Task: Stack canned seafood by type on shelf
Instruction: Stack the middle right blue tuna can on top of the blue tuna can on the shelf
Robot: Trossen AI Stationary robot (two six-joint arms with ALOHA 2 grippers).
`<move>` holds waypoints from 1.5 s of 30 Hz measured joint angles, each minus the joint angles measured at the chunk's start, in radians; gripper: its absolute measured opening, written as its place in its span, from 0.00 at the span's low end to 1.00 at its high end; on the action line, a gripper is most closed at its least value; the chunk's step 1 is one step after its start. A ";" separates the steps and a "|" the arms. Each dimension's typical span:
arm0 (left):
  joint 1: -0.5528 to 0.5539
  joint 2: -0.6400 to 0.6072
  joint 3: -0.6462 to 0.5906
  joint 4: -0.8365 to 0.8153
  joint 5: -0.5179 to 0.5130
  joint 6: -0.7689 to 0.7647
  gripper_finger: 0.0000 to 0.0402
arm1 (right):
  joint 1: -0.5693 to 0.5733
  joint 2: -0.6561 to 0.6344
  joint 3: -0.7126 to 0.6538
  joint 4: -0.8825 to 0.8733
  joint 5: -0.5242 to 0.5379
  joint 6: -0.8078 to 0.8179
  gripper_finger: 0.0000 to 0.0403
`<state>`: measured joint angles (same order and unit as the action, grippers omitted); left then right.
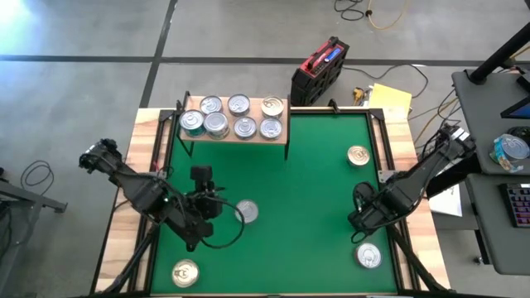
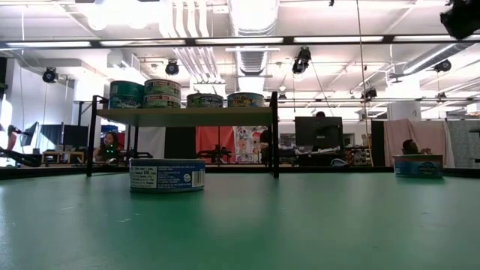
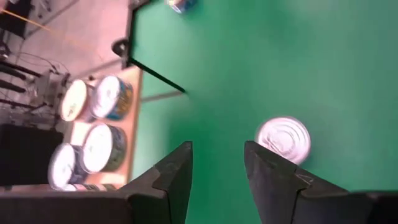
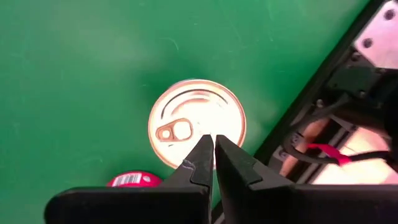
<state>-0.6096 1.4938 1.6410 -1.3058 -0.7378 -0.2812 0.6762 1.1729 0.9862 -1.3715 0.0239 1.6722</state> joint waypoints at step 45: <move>0.035 -0.043 0.028 -0.076 -0.223 0.013 0.21 | -0.041 0.019 -0.308 0.631 0.178 -0.078 0.02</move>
<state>-0.5751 1.4509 1.6688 -1.3815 -0.9605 -0.2683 0.6355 1.1923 0.6779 -0.7403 0.2017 1.5947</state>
